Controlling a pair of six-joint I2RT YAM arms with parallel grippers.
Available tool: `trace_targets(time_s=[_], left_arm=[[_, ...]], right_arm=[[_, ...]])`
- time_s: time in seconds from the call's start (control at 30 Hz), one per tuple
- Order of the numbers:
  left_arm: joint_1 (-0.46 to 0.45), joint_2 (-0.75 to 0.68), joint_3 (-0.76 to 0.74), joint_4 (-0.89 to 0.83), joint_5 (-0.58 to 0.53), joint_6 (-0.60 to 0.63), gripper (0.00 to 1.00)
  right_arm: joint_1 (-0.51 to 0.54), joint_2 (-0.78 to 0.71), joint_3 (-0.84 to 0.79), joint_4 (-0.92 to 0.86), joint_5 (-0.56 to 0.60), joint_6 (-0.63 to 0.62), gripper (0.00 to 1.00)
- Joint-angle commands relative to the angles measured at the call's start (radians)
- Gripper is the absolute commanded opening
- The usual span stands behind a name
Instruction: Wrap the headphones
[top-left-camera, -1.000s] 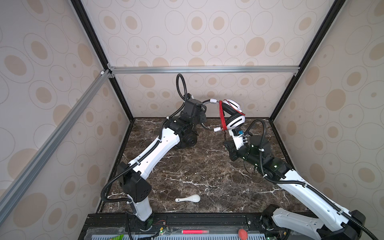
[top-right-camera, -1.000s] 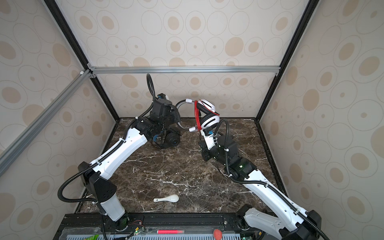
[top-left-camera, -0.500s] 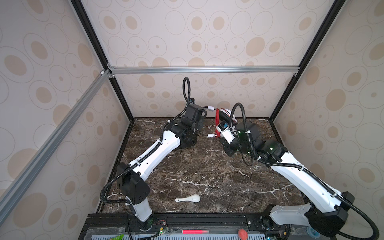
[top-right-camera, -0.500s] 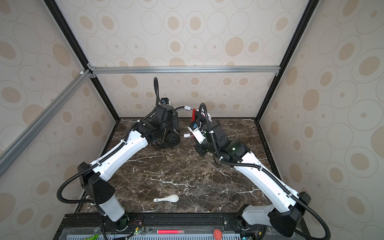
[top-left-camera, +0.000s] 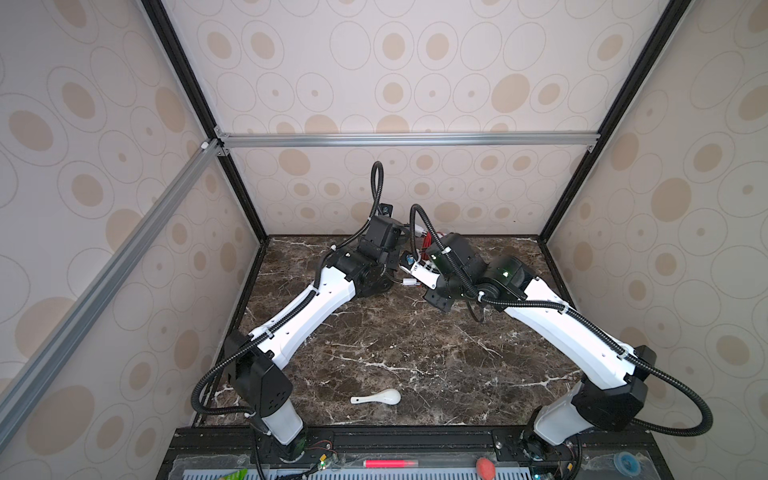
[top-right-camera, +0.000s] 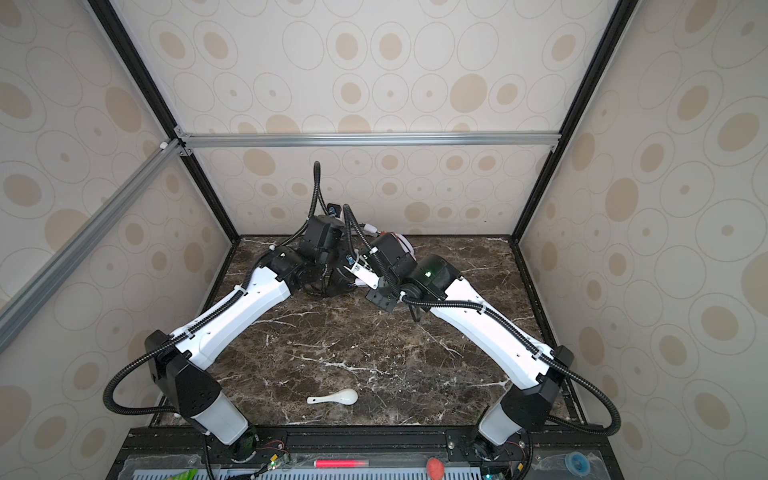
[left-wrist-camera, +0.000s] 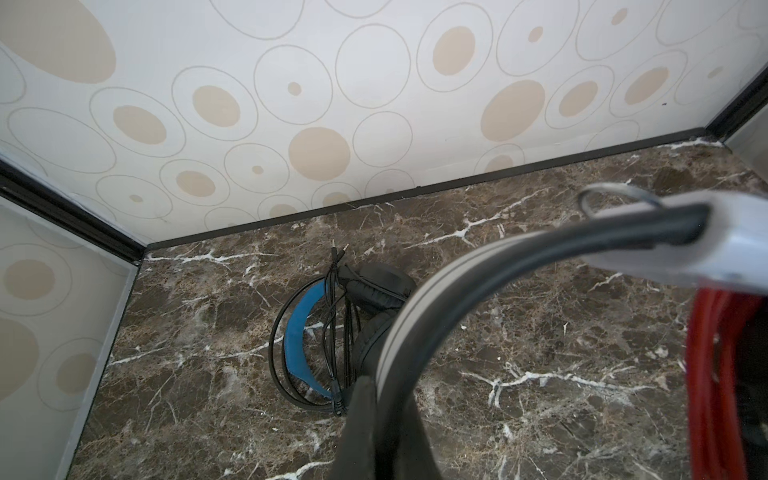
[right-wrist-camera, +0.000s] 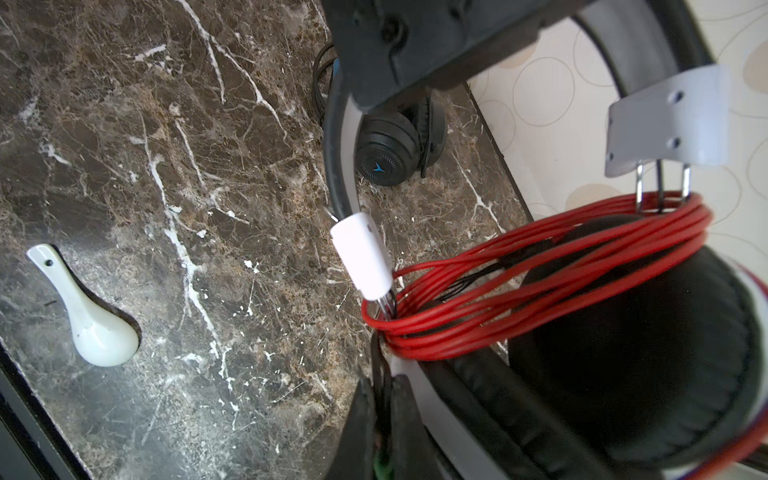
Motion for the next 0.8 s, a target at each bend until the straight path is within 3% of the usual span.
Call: trace_targets(time_s=[0.0,0.13,0.3,0.53,0.77], left_arm=[[-0.004,-0.019,-0.011,0.000,0.013,0.104,0.00],[-0.004,-0.017,-0.031,-0.001,0.098,0.161,0.00],[-0.004,-0.052,-0.095,0.038,0.209,0.163,0.00],[-0.004,-0.077,-0.118,0.050,0.249,0.173,0.00],[-0.003,-0.103,-0.146,0.066,0.275,0.196,0.00]], right_arm=[[0.010,0.001,0.114,-0.045,0.003,-0.101,0.00],[0.012,0.016,0.158,-0.061,-0.020,-0.174,0.00],[0.022,0.018,0.176,-0.031,0.038,-0.213,0.00],[0.143,-0.063,-0.010,0.123,0.170,-0.371,0.00],[0.146,-0.066,-0.009,0.128,0.230,-0.398,0.00]])
